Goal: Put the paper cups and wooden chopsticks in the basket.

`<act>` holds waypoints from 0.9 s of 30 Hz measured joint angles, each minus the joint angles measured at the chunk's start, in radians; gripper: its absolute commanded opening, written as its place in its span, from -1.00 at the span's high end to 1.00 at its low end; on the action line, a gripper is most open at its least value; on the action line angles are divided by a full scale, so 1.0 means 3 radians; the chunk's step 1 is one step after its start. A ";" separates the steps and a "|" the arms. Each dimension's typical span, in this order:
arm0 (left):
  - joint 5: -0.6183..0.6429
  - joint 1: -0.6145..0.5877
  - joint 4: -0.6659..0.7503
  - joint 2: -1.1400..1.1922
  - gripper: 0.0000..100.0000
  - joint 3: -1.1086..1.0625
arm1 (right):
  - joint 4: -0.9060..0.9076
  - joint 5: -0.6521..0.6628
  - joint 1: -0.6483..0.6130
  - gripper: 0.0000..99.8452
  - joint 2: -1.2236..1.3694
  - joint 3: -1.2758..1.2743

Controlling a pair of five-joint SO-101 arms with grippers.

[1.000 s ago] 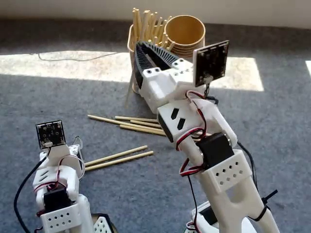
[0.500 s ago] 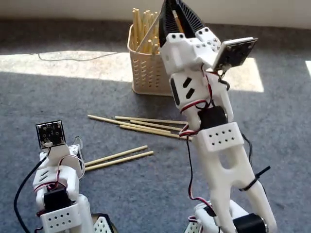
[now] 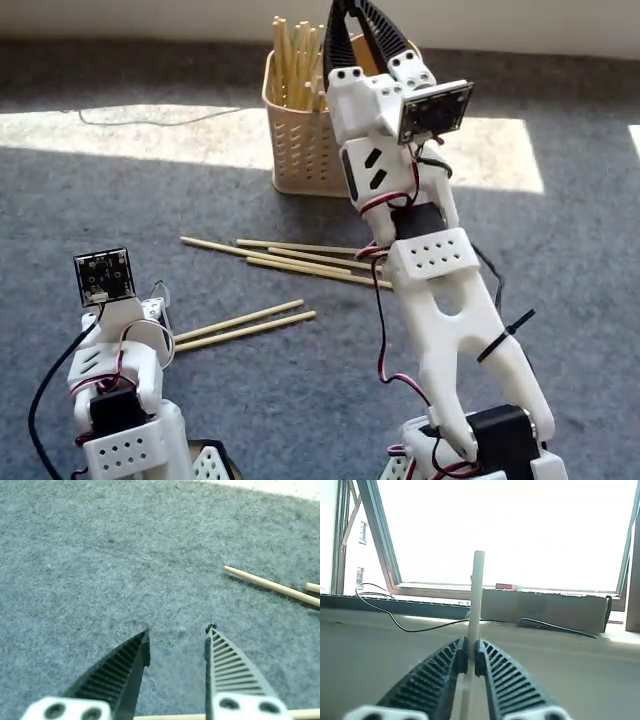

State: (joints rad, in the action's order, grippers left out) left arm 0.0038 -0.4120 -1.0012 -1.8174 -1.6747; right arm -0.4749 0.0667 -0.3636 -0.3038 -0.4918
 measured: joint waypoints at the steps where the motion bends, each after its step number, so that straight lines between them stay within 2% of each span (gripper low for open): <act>1: 0.0000 0.0000 0.0000 0.0000 0.64 0.0000 | 0.0000 0.0000 0.0000 0.98 0.0000 -0.0072; 6: 0.0000 0.0000 0.0000 0.0000 0.64 0.0000 | 0.0000 0.0020 0.0000 0.95 0.0000 -0.0348; 10: 0.0000 0.0000 0.0000 0.0000 0.64 0.0000 | 0.0179 0.0020 0.0005 0.72 0.0000 -0.0419; 12: 0.0000 0.0000 0.0000 0.0000 0.64 0.0000 | 0.0358 0.0020 0.0000 0.67 0.0000 -0.0430; 18: 0.0000 0.0000 0.0000 0.0000 0.64 0.0000 | 0.0511 0.0020 0.0000 0.67 -0.0026 -0.0430; 22: 0.0000 0.0000 0.0000 0.0000 0.64 0.0000 | 0.0511 0.0020 -0.0056 0.68 -0.0348 -0.0445; 27: 0.0000 0.0000 0.0000 0.0000 0.64 0.0000 | 0.0956 0.0020 -0.0225 0.87 -0.0655 -0.0450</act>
State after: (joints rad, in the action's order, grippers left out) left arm 0.0038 -0.4120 -1.0012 -1.8174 -1.6747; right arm -0.1880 0.0729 -0.4312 -0.5002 -0.6268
